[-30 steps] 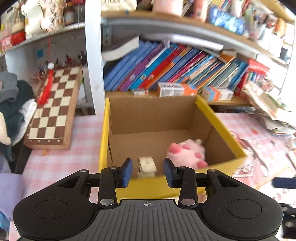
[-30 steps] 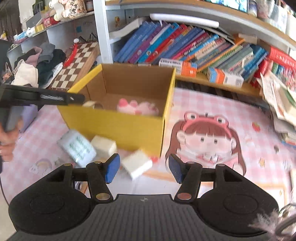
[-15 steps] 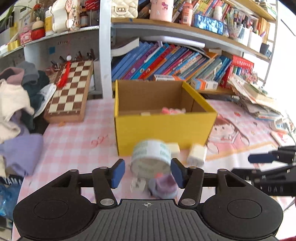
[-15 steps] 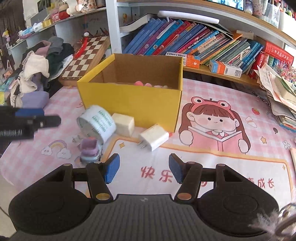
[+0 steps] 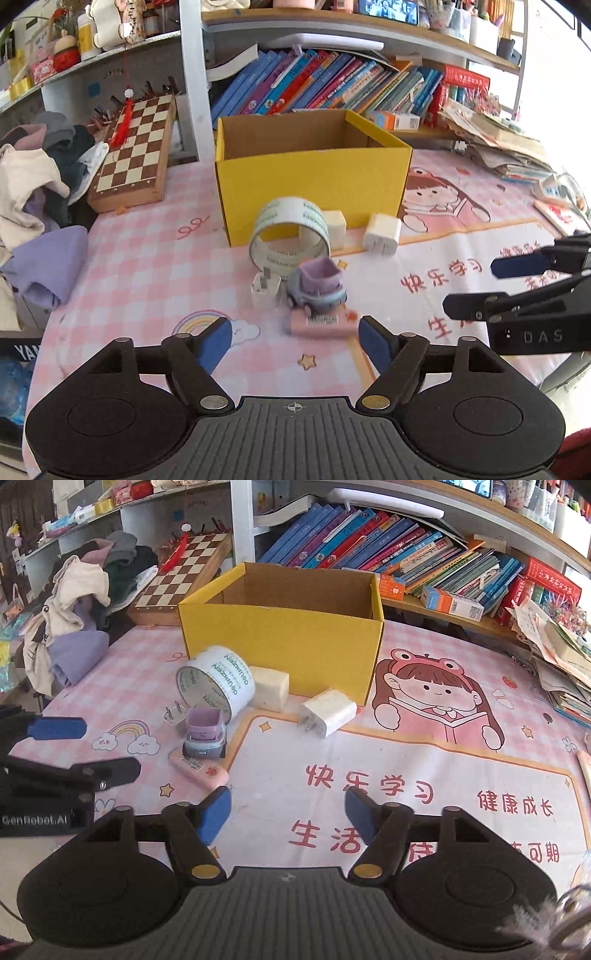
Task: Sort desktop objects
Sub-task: 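Withdraw both open tools up out of the yellow box, then move the open right tool toward the white charger plug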
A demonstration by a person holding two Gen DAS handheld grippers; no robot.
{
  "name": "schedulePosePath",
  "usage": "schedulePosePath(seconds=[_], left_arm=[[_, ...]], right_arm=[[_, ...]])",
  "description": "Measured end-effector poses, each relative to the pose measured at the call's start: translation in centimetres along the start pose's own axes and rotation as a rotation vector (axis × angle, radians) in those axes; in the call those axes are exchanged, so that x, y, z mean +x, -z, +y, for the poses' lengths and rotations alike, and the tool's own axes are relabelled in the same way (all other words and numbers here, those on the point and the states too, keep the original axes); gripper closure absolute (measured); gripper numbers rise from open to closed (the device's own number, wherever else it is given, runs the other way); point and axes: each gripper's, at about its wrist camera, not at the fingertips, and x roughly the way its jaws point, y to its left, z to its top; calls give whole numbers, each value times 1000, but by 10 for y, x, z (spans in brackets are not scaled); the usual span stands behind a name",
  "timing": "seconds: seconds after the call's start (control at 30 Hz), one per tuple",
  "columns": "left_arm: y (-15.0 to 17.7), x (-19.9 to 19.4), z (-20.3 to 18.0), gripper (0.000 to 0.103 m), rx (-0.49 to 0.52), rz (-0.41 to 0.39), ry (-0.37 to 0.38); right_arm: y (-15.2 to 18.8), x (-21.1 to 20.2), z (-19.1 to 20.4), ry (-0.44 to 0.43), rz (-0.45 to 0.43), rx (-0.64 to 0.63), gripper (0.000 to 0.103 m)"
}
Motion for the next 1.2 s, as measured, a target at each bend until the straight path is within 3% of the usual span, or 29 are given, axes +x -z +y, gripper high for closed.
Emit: schedulePosePath(seconds=[0.17,0.5,0.9,1.2], left_arm=[[9,1,-3,21,5,16,-2],[10,10,-3,21,-28,37,24],[4,28,-1,21,-71,78,-6],[0,41,-11,21,-48,87,16]], right_arm=[[10,-1,6,15,5,1,24],[7,7,-6,25,26,21,22],[0,20,-18,23,54,33,18],[-12,36,-24,-1,71,21,11]])
